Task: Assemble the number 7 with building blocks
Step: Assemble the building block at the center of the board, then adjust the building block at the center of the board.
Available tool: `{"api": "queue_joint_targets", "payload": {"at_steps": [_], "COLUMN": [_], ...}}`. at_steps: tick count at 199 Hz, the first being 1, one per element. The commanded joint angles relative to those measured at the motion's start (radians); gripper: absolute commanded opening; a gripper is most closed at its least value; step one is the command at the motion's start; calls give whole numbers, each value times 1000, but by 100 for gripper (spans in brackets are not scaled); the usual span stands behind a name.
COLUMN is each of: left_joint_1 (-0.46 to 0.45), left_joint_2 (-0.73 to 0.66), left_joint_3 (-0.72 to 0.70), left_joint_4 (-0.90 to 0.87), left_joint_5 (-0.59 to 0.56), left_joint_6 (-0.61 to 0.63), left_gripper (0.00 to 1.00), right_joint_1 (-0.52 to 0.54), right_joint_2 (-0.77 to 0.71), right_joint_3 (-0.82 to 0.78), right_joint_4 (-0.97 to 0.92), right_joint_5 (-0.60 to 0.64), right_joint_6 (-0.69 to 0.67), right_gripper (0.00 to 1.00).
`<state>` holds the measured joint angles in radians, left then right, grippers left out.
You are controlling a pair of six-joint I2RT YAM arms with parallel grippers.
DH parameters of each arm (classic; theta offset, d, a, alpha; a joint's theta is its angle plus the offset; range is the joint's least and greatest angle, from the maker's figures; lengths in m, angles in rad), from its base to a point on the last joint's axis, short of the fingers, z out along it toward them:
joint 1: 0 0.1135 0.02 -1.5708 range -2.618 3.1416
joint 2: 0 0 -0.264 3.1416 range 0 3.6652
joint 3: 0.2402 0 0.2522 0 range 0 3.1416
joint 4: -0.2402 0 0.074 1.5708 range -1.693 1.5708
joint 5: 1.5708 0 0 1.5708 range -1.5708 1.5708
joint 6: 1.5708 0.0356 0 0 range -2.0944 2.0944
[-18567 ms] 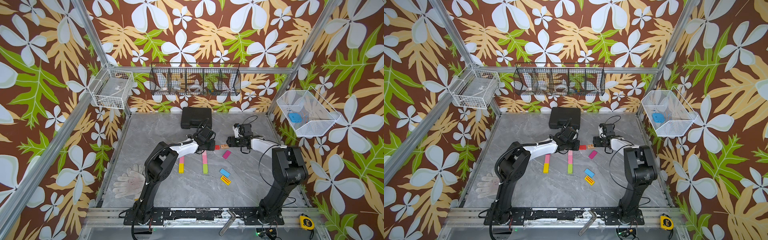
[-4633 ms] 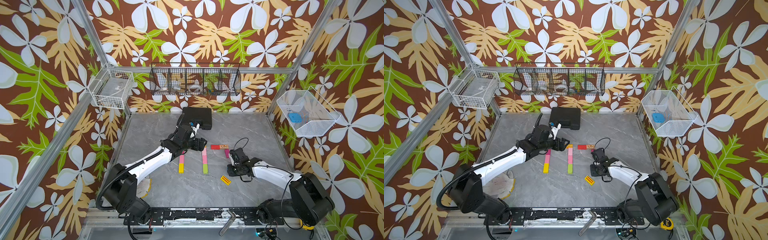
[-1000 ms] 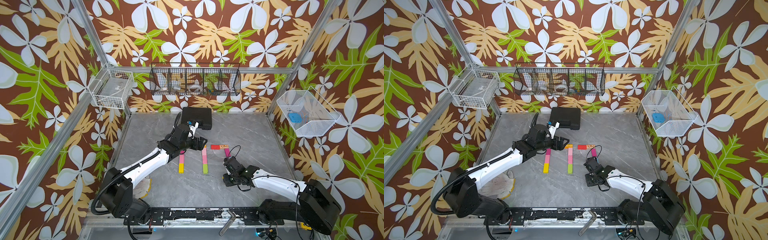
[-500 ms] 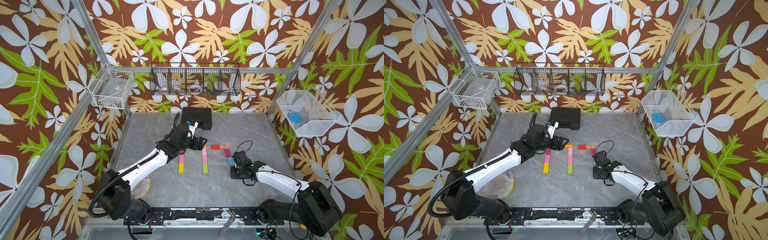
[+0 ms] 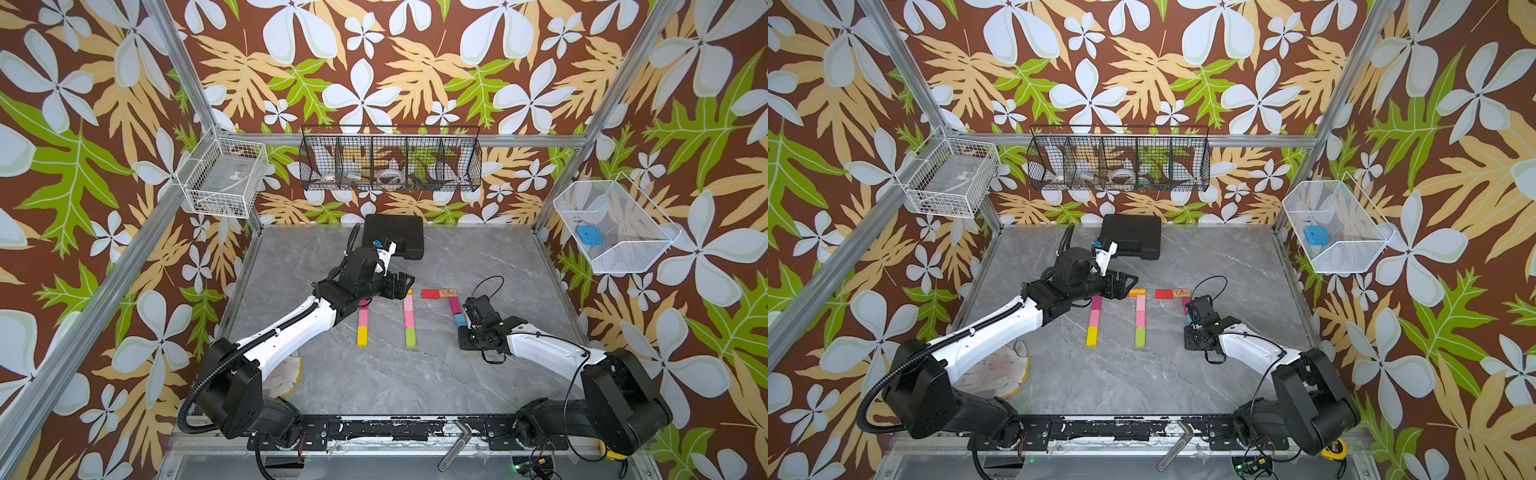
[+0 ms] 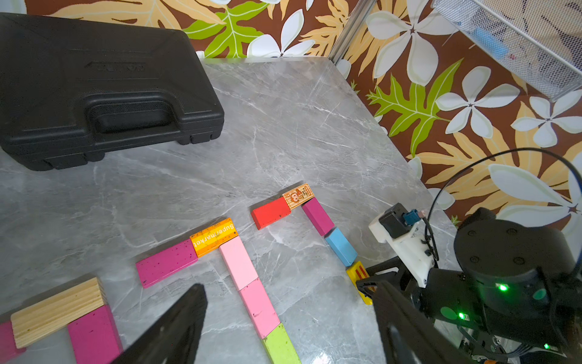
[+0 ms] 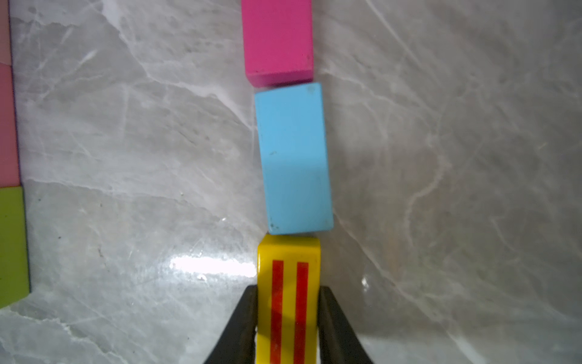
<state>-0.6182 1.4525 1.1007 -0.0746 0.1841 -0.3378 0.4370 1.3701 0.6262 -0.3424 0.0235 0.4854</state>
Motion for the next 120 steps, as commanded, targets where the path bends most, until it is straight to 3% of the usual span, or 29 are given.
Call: {"api": "queue_joint_targets", "payload": {"at_steps": [1, 29, 68, 98, 120], "left_joint_1": [2, 2, 2, 2, 2], "left_joint_2": [4, 8, 15, 26, 44], "left_joint_3": [11, 14, 14, 13, 18], "left_joint_4": [10, 6, 5, 7, 6], "left_joint_5": [-11, -11, -7, 6, 25], "left_joint_6": [9, 8, 4, -2, -12], "left_gripper": [85, 85, 85, 85, 84], "right_joint_1": [-5, -11, -25, -127, -204], "right_joint_2": [11, 16, -51, -106, -79], "right_joint_3": [4, 3, 36, 57, 56], "right_joint_4": [-5, 0, -42, -50, -18], "right_joint_5": [2, 0, -21, -57, -69], "right_joint_6": [-18, -17, -63, -115, -142], "right_gripper": [29, 32, 44, 45, 40]}}
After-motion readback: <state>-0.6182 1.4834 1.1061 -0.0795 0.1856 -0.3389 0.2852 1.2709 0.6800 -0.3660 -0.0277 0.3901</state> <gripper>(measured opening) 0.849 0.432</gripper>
